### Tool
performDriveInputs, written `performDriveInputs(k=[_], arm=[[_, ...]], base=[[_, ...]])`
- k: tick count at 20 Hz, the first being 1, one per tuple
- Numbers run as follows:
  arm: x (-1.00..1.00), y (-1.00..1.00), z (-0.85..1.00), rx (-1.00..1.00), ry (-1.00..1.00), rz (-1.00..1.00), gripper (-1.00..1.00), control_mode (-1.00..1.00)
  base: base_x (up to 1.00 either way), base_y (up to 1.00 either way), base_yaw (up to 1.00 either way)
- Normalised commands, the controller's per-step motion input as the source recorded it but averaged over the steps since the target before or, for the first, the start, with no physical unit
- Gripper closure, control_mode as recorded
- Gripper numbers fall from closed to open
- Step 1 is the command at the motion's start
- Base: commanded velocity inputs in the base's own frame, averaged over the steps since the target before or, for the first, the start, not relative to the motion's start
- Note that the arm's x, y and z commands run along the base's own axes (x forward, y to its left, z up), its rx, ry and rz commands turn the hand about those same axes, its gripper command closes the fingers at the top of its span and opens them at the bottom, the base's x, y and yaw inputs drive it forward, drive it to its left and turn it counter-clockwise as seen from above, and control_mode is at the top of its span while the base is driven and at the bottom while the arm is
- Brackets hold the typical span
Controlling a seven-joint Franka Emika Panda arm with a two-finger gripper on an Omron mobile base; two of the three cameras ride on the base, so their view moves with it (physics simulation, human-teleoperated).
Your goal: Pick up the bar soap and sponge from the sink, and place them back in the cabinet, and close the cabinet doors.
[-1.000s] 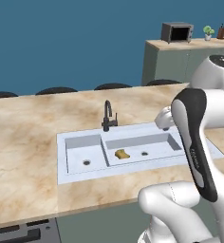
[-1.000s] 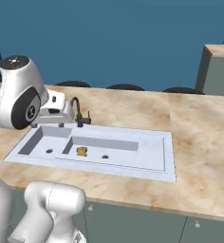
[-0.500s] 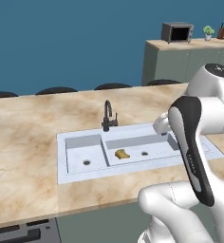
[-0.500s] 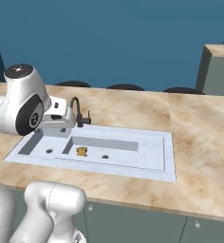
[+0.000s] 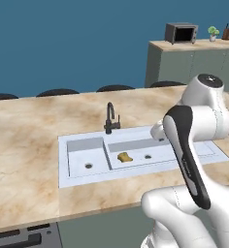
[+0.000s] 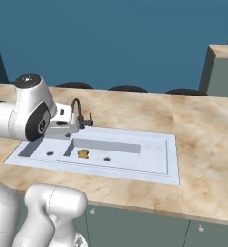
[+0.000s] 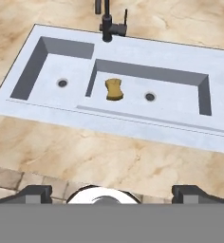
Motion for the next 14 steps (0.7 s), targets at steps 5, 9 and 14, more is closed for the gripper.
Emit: performDriveInputs(k=[5,9,14], arm=[[0.21,0.01,-0.22,0.00,0.00,0.00,-1.00,-1.00],[0.21,0.03,-0.18,0.00,0.00,0.00,-1.00,-1.00],[0.27,0.03,-0.16,0.00,0.00,0.00,-1.00,-1.00]], base=[[0.00,0.00,0.00],[0.00,0.00,0.00],[0.00,0.00,0.00]])
